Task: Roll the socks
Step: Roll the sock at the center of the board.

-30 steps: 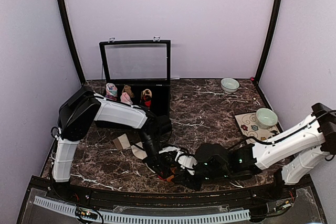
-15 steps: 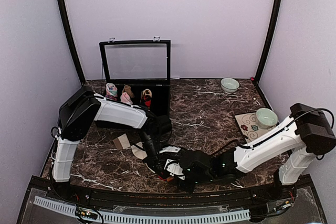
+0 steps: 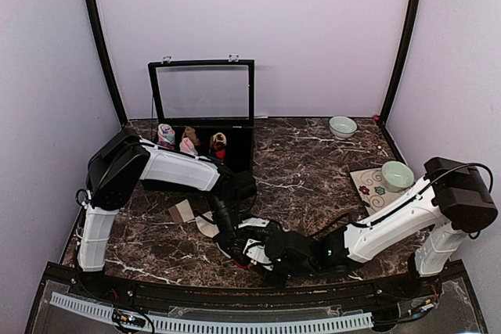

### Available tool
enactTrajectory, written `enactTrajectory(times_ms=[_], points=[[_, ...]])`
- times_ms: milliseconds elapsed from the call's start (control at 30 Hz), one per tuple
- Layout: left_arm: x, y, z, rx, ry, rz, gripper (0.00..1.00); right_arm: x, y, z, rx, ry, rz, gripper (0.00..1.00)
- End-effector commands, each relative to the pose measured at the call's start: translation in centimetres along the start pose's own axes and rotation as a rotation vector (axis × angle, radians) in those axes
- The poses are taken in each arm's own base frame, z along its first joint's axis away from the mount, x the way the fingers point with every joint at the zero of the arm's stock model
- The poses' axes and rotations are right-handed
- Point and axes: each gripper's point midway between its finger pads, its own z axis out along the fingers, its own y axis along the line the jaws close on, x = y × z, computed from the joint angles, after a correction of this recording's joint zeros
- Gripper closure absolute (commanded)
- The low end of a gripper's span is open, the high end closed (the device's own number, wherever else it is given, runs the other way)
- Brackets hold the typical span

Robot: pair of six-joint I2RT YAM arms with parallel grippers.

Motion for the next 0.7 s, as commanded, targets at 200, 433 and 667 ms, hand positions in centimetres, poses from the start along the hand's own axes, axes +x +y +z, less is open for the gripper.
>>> enactTrajectory(times_ms=[200,433,667], points=[[3.8,3.5,-0.9,-0.196,0.153,-0.072,0.65,6.3,1.6,1.6,-0.071,0.125,0.155,1.00],[4.2,3.3,-7.5,-0.311,0.075,-0.094,0.36,9.7,1.5,0.7,-0.092,0.191,0.235,1.00],[4.4,3.8,-9.2,-0.348,0.016,-0.105,0.38,11.7,0.9,-0.1,-0.110,0.251,0.276,1.00]])
